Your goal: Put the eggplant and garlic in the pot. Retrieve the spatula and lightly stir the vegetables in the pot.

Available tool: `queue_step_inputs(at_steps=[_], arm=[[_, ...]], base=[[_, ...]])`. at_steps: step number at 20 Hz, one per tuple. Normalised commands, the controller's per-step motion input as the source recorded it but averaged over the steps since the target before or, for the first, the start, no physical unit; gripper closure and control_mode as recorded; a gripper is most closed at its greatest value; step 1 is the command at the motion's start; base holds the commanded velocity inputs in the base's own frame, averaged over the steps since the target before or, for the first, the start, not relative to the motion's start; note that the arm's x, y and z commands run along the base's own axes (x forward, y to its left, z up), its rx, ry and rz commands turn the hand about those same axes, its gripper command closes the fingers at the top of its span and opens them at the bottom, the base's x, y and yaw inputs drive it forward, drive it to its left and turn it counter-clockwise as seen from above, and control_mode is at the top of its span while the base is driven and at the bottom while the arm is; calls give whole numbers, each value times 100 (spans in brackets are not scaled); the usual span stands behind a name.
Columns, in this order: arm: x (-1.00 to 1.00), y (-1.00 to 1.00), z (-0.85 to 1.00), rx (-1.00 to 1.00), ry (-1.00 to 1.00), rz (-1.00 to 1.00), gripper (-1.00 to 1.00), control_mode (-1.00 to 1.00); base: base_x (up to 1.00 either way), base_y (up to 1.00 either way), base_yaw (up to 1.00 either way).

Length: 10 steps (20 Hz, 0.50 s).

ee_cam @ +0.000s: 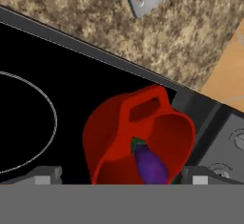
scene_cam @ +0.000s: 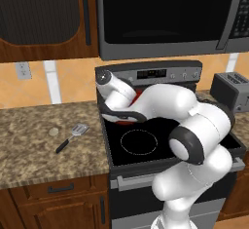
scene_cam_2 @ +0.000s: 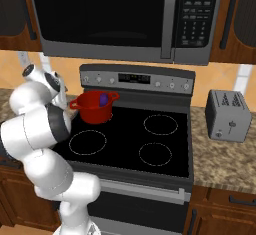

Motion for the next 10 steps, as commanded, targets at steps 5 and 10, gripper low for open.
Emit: queue_step_inputs(at_steps=[5,10], arm=[[-67,8,-19,5,0,0,-100,-100],[-83,5,-12,14,-3,0,-100,-100]], base=[[0,0,0],[0,0,0]])
